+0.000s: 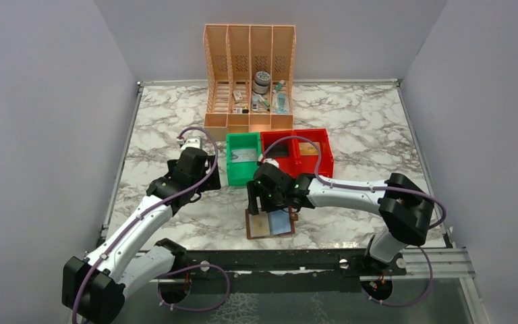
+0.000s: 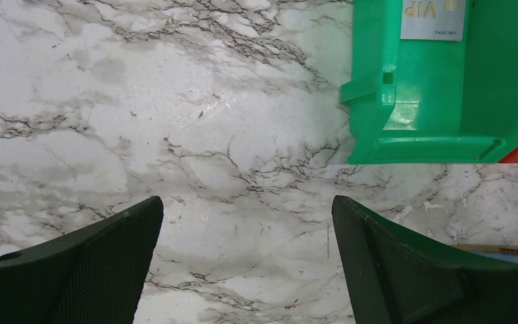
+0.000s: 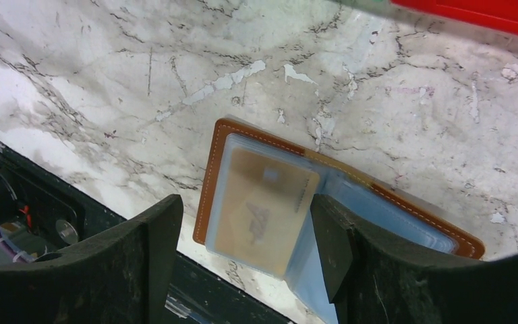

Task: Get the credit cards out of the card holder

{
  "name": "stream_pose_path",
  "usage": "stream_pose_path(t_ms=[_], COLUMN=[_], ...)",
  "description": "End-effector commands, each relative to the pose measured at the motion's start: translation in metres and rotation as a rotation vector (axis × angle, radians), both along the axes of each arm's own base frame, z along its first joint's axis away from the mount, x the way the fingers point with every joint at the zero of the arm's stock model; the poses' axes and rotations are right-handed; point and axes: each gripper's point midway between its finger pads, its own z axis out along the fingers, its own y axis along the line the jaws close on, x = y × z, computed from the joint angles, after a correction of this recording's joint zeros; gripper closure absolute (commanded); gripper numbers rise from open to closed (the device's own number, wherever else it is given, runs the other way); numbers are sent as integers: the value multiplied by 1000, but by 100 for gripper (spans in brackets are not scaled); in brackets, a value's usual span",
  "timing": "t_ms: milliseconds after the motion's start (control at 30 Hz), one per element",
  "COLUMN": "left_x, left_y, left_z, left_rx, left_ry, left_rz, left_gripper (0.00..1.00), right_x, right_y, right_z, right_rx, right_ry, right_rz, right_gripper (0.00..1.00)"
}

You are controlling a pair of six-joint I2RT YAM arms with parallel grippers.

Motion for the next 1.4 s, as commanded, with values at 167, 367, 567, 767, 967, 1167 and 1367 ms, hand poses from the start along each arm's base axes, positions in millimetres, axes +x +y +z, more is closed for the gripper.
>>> stream_pose_path(t_ms=[167, 367, 567, 767, 967, 1167, 1367], left_x=[6, 7, 7, 6, 4, 3, 6], left_y=[-2, -2, -2, -3, -7, -8, 0], left_z=[13, 13, 12, 12, 11, 10, 20], left_rx=[-19, -15, -14, -19, -42, -50, -29], left_ry=[-38, -38, -33, -33, -25, -25, -68], left_rz=[0, 4, 3, 1, -11, -15, 19], left_gripper=[1, 1, 1, 1, 1, 1, 1], right_x=[-9, -11, -14, -13, -13, -5, -1], right_y=[1, -11, 1, 2, -1, -8, 8], right_z=[-36, -50, -39, -35, -37, -36, 7], right_rx=[-158, -175, -76, -13, 47, -8, 35], right_ry=[40, 46, 45, 65, 96, 71, -57], right_rz=[-23, -68, -29, -37, -43, -59, 11], right_gripper=[29, 31, 44, 48, 50, 35, 29])
